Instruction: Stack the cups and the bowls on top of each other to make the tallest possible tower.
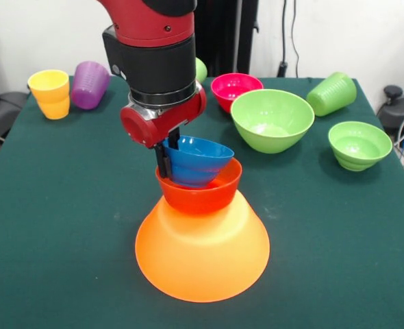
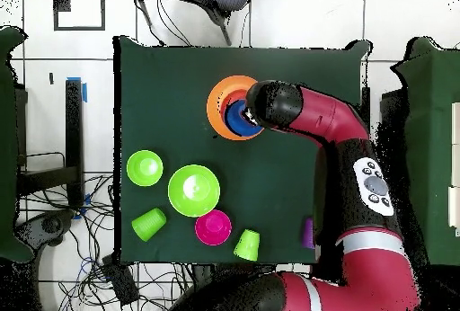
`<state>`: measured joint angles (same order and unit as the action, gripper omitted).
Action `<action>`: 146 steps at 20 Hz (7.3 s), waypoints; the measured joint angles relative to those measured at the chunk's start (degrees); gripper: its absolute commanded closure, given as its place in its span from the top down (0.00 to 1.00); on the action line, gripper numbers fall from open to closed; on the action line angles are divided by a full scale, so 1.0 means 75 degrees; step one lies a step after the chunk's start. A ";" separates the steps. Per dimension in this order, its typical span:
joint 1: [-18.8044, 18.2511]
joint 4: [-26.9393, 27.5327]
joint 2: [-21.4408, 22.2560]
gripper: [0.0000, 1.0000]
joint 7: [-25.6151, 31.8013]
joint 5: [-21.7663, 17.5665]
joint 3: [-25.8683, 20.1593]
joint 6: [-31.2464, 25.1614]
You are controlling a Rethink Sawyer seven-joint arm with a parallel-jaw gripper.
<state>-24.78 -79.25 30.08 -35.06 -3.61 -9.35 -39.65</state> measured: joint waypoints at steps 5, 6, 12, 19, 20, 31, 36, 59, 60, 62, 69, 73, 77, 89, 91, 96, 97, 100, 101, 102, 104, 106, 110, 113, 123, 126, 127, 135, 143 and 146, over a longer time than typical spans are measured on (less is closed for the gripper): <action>0.0001 -0.0002 -0.0005 0.00 0.0000 0.0040 -0.0001 0.0001; 0.0002 -0.0002 -0.0005 0.00 0.0000 0.0047 -0.0001 0.0002; 0.0001 -0.0002 -0.0010 0.00 0.0000 0.0051 -0.0001 0.0002; -0.0002 -0.0017 -0.0014 0.00 0.0000 0.0051 -0.0012 0.0002; -0.0003 -0.0021 -0.0015 0.00 0.0000 0.0051 -0.0017 0.0002; -0.0014 -0.0026 -0.0022 0.00 0.0000 0.0051 -0.0202 0.0002; -0.0015 -0.0027 -0.0021 0.00 0.0000 0.0049 -0.0207 0.0000; 0.0004 -0.0027 -0.0022 1.00 0.0000 0.0049 -0.0207 0.0000; 0.0002 -0.0027 -0.0022 1.00 0.0000 0.0049 -0.0207 0.0002; 0.0004 -0.0027 -0.0021 1.00 0.0000 0.0049 -0.0207 0.0002; 0.0003 -0.0027 0.0034 1.00 0.0000 0.0041 -0.0207 0.0003; 0.0004 -0.0028 0.0163 1.00 0.0000 0.0039 -0.0207 0.0209; 0.0011 -0.0028 0.0342 1.00 0.0000 -0.0016 -0.0206 0.0735; 0.0321 0.0160 0.0845 1.00 0.0000 -0.0343 -0.0206 0.1653; 0.0389 0.0227 0.0900 1.00 0.0000 -0.0343 -0.0206 0.1651; 0.0449 0.0371 0.0922 1.00 0.0000 -0.0345 -0.0206 0.1646; 0.0446 0.0422 0.0916 1.00 0.0000 -0.0348 -0.0205 0.1638; 0.0430 0.0564 0.0900 1.00 0.0000 -0.0351 -0.0205 0.1448; 0.0412 0.0679 0.0883 1.00 0.0000 -0.0350 -0.0205 0.1208; 0.0390 0.0775 0.0869 1.00 0.0000 -0.0351 -0.0206 0.0960; 0.0357 0.0878 0.0851 1.00 0.0000 -0.0351 -0.0208 0.0678; 0.0256 0.1041 0.0830 1.00 0.0000 -0.0351 -0.0208 0.0152; -0.0033 0.1359 0.0757 1.00 0.0000 -0.0530 -0.0206 -0.0683; -0.0188 0.1561 0.0649 1.00 0.0000 -0.0674 -0.0216 -0.1026; -0.0609 0.2825 -0.0249 1.00 0.0002 -0.1416 -0.0289 -0.2217; -0.0583 0.3114 -0.0529 1.00 0.0003 -0.1528 -0.0304 -0.2501; -0.0576 0.3148 -0.0574 1.00 0.0003 -0.1535 -0.0306 -0.2561; -0.0440 0.3091 -0.0647 1.00 0.0003 -0.1563 -0.0330 -0.3199; -0.0432 0.2257 0.0173 1.00 0.0003 -0.1574 -0.0334 -0.3199; -0.0446 0.1990 0.0476 1.00 0.0003 -0.1585 -0.0337 -0.3202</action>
<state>-28.12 -64.32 33.65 -35.04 -15.50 -11.88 -63.67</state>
